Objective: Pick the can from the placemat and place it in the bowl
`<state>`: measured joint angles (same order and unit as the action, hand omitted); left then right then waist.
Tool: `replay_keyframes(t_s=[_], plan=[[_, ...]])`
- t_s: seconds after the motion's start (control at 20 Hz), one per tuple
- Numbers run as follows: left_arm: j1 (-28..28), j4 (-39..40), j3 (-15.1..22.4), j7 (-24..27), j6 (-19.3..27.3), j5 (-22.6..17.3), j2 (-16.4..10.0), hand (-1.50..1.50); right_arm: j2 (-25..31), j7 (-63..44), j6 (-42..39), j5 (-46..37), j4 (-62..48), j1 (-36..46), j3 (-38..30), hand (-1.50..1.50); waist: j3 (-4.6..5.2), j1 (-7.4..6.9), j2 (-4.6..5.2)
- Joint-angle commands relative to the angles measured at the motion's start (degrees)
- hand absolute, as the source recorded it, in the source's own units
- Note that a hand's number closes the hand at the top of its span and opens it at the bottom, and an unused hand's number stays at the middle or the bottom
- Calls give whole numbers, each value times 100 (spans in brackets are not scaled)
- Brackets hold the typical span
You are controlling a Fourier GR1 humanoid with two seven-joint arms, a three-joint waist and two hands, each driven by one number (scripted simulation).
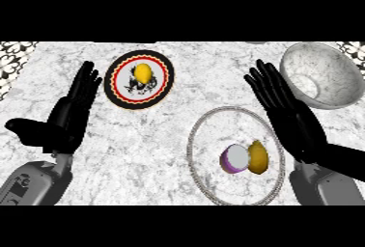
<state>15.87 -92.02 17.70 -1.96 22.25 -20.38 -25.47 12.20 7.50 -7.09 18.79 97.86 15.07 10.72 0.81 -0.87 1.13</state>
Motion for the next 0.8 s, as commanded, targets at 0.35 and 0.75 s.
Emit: replay_keyframes(t_s=[0.35, 0.75], plan=[[-536, 351, 131, -42, 99, 151, 118, 0, 792, -1318, 2426, -3262, -801, -852, 405, 150, 1, 562, -207], [-569, 320, 188, 85, -132, 167, 214, 0, -1196, 249, 5198, -4388, 292, -2410, 1734, -150, -76, 216, -152]])
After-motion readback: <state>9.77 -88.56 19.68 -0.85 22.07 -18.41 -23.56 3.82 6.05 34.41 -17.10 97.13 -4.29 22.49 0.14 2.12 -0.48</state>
